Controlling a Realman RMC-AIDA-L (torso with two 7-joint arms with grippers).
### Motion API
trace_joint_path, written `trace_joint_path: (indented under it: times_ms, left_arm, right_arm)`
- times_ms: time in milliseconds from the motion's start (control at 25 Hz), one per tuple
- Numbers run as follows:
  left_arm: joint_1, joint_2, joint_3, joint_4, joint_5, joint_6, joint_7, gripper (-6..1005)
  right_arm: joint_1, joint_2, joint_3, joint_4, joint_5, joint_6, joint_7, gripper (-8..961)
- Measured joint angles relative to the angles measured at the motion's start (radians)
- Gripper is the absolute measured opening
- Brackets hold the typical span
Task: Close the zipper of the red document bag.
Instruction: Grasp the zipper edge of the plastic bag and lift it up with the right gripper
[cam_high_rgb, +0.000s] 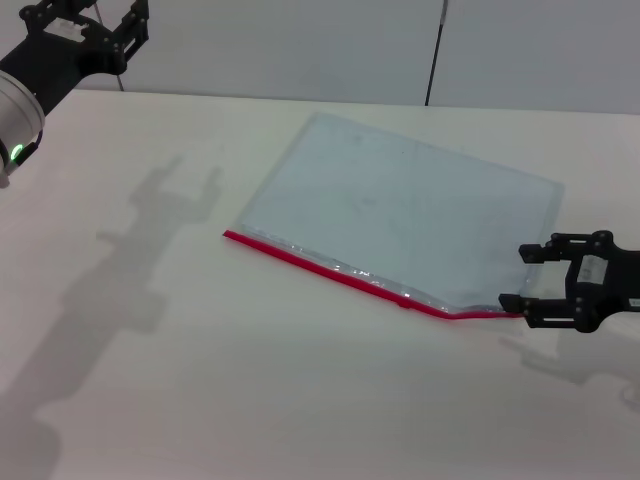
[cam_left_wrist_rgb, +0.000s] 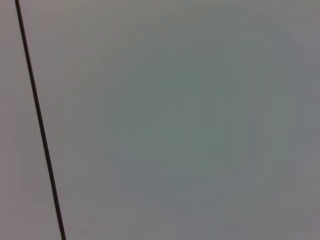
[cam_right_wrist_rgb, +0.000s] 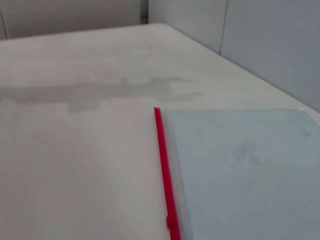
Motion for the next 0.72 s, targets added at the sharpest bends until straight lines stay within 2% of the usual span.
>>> trace_joint_path:
  times_ms: [320,720]
  left_arm:
    - [0.000,0.000,0.000,0.001,0.001,0.000,0.000,585]
    - [-0.001,0.000,-0.002,0.002,0.015,0.010,0.000,581]
  right_arm:
    - [0.003,0.001,-0.099,0.020,-0.011,0.068,0.009,734]
    - [-0.003,0.002,-0.154,0.026,-0.018,0.113,0.015,734]
